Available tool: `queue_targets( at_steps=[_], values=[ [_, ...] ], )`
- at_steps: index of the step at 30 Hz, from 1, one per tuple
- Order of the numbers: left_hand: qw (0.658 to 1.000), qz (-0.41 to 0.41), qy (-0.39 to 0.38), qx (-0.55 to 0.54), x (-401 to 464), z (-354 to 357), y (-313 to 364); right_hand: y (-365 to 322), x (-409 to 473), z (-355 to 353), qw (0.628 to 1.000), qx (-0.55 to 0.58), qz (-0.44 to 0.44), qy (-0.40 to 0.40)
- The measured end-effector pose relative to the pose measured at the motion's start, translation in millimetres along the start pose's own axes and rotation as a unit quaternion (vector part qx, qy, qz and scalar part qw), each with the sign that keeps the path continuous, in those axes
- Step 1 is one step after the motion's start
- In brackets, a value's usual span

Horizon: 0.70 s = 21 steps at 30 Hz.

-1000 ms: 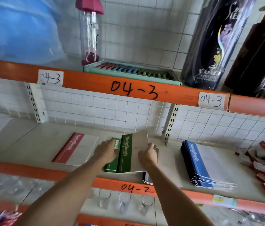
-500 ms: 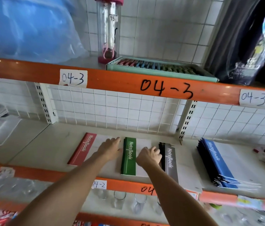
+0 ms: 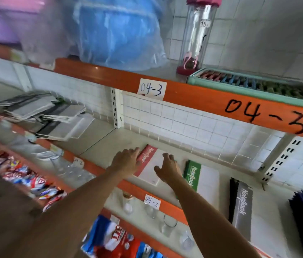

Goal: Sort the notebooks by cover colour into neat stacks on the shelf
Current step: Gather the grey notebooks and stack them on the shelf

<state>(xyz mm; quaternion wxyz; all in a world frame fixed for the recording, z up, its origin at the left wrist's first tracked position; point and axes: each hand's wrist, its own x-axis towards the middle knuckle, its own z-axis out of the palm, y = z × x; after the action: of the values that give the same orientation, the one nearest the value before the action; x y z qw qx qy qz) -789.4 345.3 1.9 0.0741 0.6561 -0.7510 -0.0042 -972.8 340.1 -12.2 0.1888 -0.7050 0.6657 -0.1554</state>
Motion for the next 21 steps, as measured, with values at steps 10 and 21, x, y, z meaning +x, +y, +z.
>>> queue_targets(
  at_steps=[10,21],
  values=[
    [0.994,-0.086,-0.065,0.033,-15.6,-11.7,-167.2,-128.9,15.4,72.8,0.999,-0.006,-0.051,-0.016],
    [0.995,-0.101,-0.012,-0.006,-19.9,-44.3,-391.7,-326.5,60.9,177.1,0.998,0.025,-0.044,-0.024]
  ],
)
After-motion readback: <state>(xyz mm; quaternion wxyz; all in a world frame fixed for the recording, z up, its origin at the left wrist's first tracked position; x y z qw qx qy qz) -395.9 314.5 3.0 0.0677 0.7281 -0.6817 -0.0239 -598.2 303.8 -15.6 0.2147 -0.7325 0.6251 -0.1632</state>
